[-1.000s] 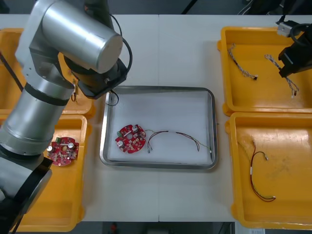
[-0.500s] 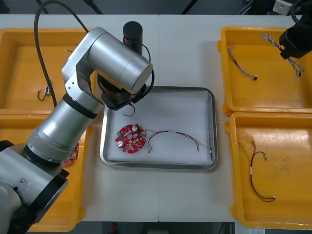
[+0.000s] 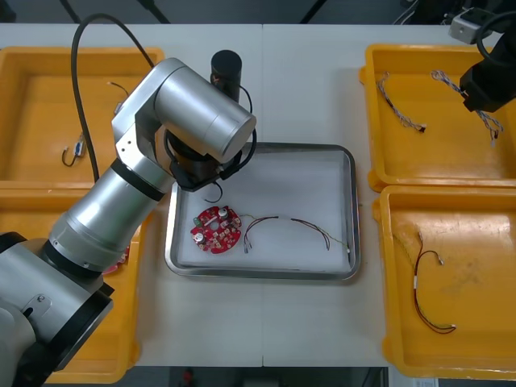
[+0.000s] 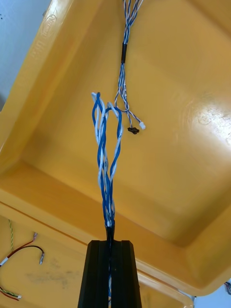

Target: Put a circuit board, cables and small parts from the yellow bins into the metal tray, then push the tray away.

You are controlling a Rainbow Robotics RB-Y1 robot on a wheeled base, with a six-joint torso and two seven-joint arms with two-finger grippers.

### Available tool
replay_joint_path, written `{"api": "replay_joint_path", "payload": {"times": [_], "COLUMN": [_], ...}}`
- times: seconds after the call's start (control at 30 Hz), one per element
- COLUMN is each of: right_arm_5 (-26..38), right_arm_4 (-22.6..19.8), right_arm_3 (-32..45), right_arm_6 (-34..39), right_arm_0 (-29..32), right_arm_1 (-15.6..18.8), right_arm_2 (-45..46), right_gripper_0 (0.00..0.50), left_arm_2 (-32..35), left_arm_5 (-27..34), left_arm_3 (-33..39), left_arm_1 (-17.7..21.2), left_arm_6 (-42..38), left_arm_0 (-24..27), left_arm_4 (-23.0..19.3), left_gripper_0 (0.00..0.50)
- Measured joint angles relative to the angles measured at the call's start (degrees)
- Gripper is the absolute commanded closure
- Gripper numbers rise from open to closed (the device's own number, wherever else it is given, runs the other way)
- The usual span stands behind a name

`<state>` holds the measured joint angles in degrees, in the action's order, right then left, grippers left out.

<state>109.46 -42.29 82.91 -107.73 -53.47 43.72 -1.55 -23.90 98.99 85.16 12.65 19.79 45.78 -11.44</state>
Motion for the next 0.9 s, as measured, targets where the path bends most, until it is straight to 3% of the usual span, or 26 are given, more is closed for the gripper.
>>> {"api": "replay_joint_path", "payload": {"times": [0.07, 0.17, 0.23, 0.27, 0.33, 0.37, 0.4, 0.7, 0.9], "right_arm_5": [0.0, 0.0, 0.0, 0.0, 0.0, 0.0, 0.0, 0.0, 0.0], "right_arm_4": [0.1, 0.5, 0.9, 1.0, 1.2, 1.3, 1.3, 1.4, 1.4], "right_arm_3": [0.0, 0.0, 0.0, 0.0, 0.0, 0.0, 0.0, 0.0, 0.0], "right_arm_6": [0.0, 0.0, 0.0, 0.0, 0.0, 0.0, 0.0, 0.0, 0.0], "right_arm_0": [0.1, 0.1, 0.1, 0.1, 0.1, 0.1, 0.1, 0.2, 0.2], "right_arm_1": [-0.2, -0.5, -0.7, -0.8, -0.9, -1.0, -1.0, -1.1, -1.4], "right_arm_2": [0.0, 0.1, 0.1, 0.1, 0.1, 0.1, 0.1, 0.1, 0.1], "right_gripper_0": [0.5, 0.5, 0.5, 0.5, 0.5, 0.5, 0.5, 0.5, 0.5], "left_arm_2": [-0.2, -0.5, -0.5, -0.5, -0.5, -0.5, -0.5, -0.5, -0.5], "left_arm_5": [-0.2, -0.5, -0.6, -0.7, -0.9, -1.0, -1.0, -0.9, 3.3], "left_arm_3": [-0.1, -0.2, -0.2, -0.2, -0.2, -0.2, -0.2, 0.2, 6.0], "left_arm_1": [0.0, 0.0, 0.0, 0.0, 0.0, 0.0, 0.0, 0.0, 0.7], "left_arm_6": [-0.1, -0.6, -1.1, -1.4, -1.7, -1.7, -1.7, -1.7, -1.7], "left_arm_0": [0.0, 0.0, 0.0, 0.0, 0.0, 0.0, 0.0, 0.0, 0.0], "left_arm_4": [-0.5, -0.6, -0.6, -0.6, -0.6, -0.6, -0.6, -0.5, -1.3], "left_gripper_0": [0.476, 0.355, 0.303, 0.258, 0.121, 0.024, 0.0, 0.0, 0.0]}}
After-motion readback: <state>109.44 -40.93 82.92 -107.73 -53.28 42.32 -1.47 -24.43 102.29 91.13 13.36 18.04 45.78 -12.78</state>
